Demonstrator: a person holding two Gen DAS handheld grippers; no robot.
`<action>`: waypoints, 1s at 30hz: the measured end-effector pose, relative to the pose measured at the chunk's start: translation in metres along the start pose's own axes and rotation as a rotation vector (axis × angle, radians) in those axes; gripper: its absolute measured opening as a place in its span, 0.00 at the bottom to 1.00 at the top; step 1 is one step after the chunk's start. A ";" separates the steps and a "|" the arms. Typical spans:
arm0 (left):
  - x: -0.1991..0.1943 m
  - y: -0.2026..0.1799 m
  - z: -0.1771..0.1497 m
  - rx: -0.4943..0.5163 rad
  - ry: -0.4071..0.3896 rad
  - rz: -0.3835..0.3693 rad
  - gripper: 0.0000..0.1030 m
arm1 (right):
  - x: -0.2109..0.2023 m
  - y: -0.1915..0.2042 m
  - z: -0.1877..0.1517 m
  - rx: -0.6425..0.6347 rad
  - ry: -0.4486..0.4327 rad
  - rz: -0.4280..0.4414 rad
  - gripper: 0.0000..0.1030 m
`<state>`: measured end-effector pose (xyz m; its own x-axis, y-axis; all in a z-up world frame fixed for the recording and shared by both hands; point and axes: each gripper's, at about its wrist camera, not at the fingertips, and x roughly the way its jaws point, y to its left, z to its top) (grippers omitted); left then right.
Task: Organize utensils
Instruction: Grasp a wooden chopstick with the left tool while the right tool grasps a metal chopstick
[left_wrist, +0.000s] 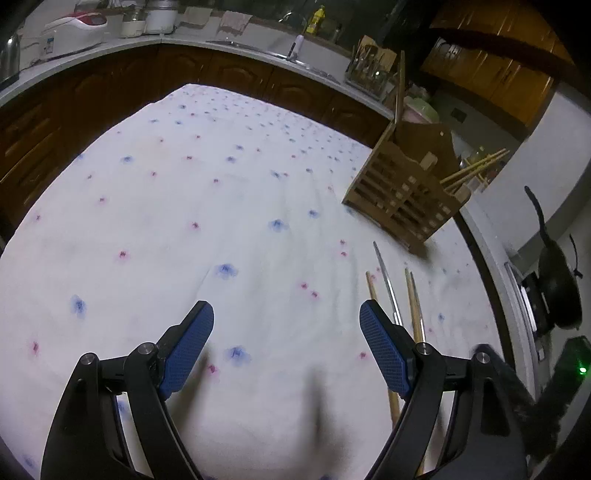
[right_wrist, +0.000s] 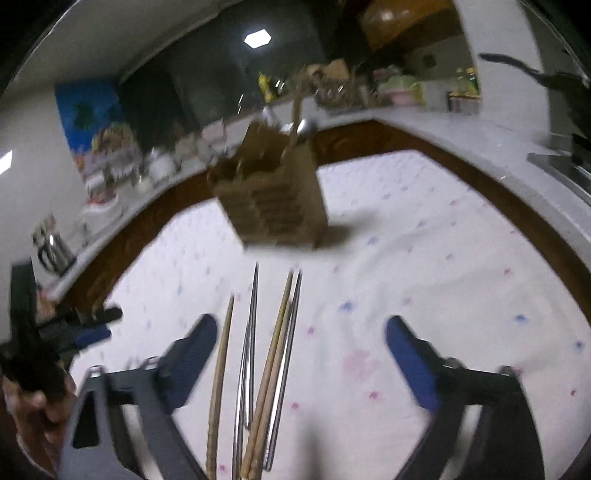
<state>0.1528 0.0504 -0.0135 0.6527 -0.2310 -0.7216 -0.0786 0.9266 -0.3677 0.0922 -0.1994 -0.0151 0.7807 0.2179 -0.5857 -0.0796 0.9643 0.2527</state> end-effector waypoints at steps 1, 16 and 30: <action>0.000 0.000 -0.001 0.001 0.002 0.002 0.81 | 0.008 0.004 -0.003 -0.018 0.033 -0.003 0.62; 0.037 -0.060 -0.007 0.207 0.117 0.058 0.81 | 0.044 -0.020 -0.025 -0.050 0.223 -0.119 0.13; 0.093 -0.108 -0.026 0.475 0.159 0.137 0.47 | 0.012 -0.045 -0.012 0.079 0.148 -0.037 0.20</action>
<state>0.2024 -0.0792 -0.0565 0.5345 -0.1060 -0.8385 0.2193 0.9755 0.0165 0.0976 -0.2384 -0.0422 0.6822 0.2075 -0.7011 0.0010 0.9586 0.2847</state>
